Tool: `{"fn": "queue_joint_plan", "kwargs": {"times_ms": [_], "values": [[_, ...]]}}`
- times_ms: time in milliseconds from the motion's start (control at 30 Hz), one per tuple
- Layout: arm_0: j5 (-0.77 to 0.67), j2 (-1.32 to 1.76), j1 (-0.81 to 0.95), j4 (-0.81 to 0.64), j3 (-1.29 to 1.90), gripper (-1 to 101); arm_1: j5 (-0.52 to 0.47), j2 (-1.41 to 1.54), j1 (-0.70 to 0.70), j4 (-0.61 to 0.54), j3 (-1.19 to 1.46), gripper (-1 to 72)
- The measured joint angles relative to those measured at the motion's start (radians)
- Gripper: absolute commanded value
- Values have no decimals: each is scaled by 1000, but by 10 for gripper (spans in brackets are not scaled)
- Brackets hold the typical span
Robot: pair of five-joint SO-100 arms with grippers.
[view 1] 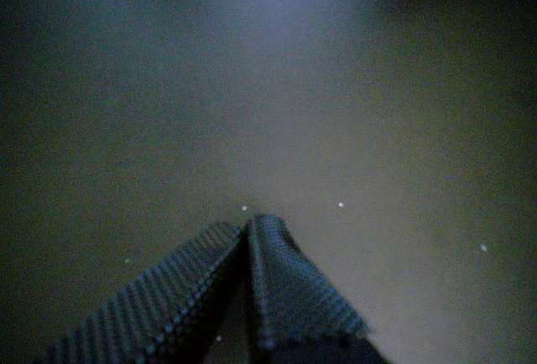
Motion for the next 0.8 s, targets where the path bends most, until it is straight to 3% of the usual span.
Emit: {"fn": "queue_joint_plan", "kwargs": {"times_ms": [233,333,467,600,633,667,733,767,800], "values": [[-40,0,5,-8,-37,-2,-11,0,0,0,0,-3],[-48,0,-2,155,-319,-2,-11,0,-5,0,0,-3],[15,-103,-54,91,-666,-2,-29,0,-17,0,0,-3],[92,-268,-67,-64,-971,-2,-29,0,-17,0,0,-3],[133,-471,-84,133,-1221,-2,-29,0,-17,0,0,-3],[135,-522,-80,201,-1272,-2,-29,0,-17,0,0,-3],[121,-847,-26,538,-1611,-2,-29,0,-17,0,0,-3],[117,-930,-11,594,-1750,-2,-29,0,-17,0,0,-3],[115,-899,3,497,-1758,-2,-29,0,-17,0,0,-3]]}}
